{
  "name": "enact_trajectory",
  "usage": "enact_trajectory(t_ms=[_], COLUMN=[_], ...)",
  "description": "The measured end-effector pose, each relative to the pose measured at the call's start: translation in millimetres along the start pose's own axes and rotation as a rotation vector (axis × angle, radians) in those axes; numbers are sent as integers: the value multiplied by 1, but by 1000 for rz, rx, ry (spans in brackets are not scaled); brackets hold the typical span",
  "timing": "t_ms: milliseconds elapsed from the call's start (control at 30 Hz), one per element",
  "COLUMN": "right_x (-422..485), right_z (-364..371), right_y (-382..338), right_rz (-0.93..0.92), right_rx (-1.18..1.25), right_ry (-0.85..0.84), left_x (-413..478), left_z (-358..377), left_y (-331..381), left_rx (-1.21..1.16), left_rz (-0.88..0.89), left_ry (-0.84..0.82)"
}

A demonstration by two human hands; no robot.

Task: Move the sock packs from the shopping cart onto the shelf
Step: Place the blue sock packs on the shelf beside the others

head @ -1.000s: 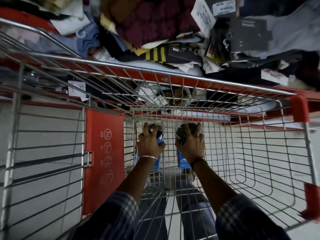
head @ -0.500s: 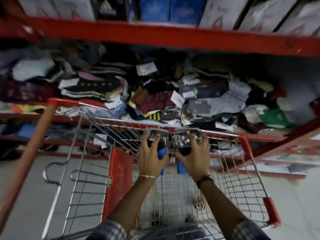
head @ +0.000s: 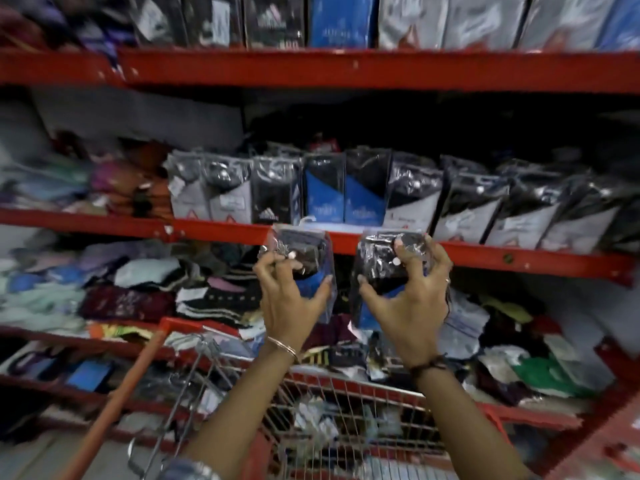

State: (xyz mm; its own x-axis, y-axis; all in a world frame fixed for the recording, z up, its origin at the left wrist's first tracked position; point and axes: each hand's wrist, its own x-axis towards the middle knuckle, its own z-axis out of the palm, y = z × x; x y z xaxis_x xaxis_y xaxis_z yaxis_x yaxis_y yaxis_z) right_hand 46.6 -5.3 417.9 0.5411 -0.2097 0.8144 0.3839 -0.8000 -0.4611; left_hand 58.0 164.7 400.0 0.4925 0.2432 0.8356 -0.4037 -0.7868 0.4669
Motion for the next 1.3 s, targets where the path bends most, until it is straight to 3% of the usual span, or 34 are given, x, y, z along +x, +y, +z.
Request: enact_trajectory(t_ms=[133, 267, 467, 933, 1133, 1300], right_x=[53, 90, 110, 126, 119, 105], right_z=[10, 26, 58, 117, 131, 141], right_y=[-19, -30, -28, 8, 23, 32], right_rz=[-70, -97, -48, -87, -58, -168], right_rx=[44, 32, 44, -52, -285, -520], right_ry=[174, 299, 320, 265, 129, -47], left_x=[61, 100, 119, 126, 102, 91], left_z=[11, 30, 63, 116, 135, 134], left_y=[1, -4, -17, -33, -49, -63], left_rx=[-48, -89, -157, -192, -55, 106], left_rz=[66, 105, 100, 116, 88, 263], left_ry=[139, 175, 164, 121, -152, -241])
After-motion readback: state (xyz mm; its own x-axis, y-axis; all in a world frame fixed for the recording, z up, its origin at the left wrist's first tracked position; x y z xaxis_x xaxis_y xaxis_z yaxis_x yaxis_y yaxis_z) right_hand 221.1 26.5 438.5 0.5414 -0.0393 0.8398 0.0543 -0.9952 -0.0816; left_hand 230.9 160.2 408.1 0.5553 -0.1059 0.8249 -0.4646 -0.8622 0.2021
